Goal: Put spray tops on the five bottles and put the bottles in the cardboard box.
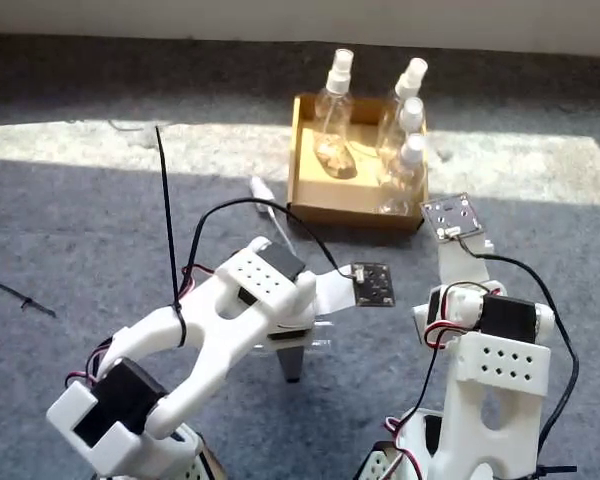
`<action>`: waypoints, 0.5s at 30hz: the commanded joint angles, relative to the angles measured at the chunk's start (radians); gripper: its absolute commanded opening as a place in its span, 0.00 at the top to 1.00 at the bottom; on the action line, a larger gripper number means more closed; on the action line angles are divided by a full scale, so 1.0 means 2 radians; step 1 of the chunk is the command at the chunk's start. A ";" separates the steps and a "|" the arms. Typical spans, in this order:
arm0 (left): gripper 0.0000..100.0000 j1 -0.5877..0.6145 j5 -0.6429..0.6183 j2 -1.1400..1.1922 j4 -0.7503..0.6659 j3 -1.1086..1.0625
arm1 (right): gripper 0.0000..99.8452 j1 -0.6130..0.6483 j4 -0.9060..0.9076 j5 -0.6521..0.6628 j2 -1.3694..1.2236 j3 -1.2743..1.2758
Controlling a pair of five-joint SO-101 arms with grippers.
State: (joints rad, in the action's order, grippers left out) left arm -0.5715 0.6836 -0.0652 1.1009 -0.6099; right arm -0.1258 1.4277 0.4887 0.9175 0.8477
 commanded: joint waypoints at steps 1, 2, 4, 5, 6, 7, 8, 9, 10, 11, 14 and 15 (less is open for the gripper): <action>0.65 -0.013 0.018 -0.024 0.006 0.006 | 0.74 -0.004 0.003 0.002 0.010 -0.004; 0.65 -0.013 0.019 -0.025 0.008 0.007 | 0.74 -0.004 0.003 0.002 0.010 -0.003; 0.66 -0.008 0.024 -0.033 0.035 0.026 | 0.74 -0.004 0.003 0.002 0.010 -0.003; 0.67 -0.002 0.029 -0.043 0.058 0.043 | 0.74 -0.004 0.003 0.002 0.010 -0.003; 0.68 0.007 0.030 -0.059 0.079 0.063 | 0.74 -0.004 0.003 0.002 0.010 -0.003; 0.69 0.014 0.031 -0.080 0.100 0.089 | 0.74 -0.004 0.003 0.002 0.010 -0.003; 0.69 0.023 0.030 -0.102 0.119 0.115 | 0.74 -0.004 0.002 0.002 0.010 -0.003; 0.69 0.033 0.027 -0.123 0.135 0.143 | 0.74 -0.004 0.000 0.002 0.010 -0.003; 0.69 0.043 0.012 -0.142 0.147 0.172 | 0.74 -0.004 0.000 0.002 0.010 -0.003; 0.69 0.054 -0.021 -0.159 0.155 0.205 | 0.74 -0.004 0.000 0.002 0.010 -0.003; 0.69 0.115 -0.179 -0.168 0.132 0.278 | 0.74 -0.003 0.000 0.002 0.010 -0.003; 0.69 0.135 -0.228 -0.159 0.117 0.285 | 0.74 -0.003 -0.001 0.002 0.010 -0.003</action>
State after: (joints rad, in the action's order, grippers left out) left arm -0.4503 0.5930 -0.3521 1.3863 -0.2186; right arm -0.1258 1.4277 0.4887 0.9175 0.8477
